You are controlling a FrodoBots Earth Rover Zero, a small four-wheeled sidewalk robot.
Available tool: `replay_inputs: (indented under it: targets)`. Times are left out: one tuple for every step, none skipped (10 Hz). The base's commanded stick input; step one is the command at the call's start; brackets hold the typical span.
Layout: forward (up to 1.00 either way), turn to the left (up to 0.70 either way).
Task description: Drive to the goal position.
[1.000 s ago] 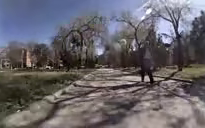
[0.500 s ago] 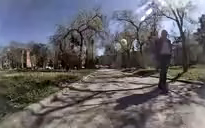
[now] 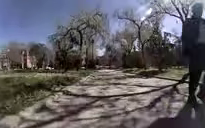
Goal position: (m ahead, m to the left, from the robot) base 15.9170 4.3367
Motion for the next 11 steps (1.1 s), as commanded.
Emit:
replay_inputs:
  targets:
    - [1.0,-0.4]
    - [1.0,-0.15]
    - [1.0,0.0]
    - [1.0,0.0]
    - [1.0,0.0]
    - [1.0,0.0]
    - [1.0,0.0]
    - [1.0,0.0]
    - [1.0,0.0]
    - [1.0,0.0]
    - [1.0,0.0]
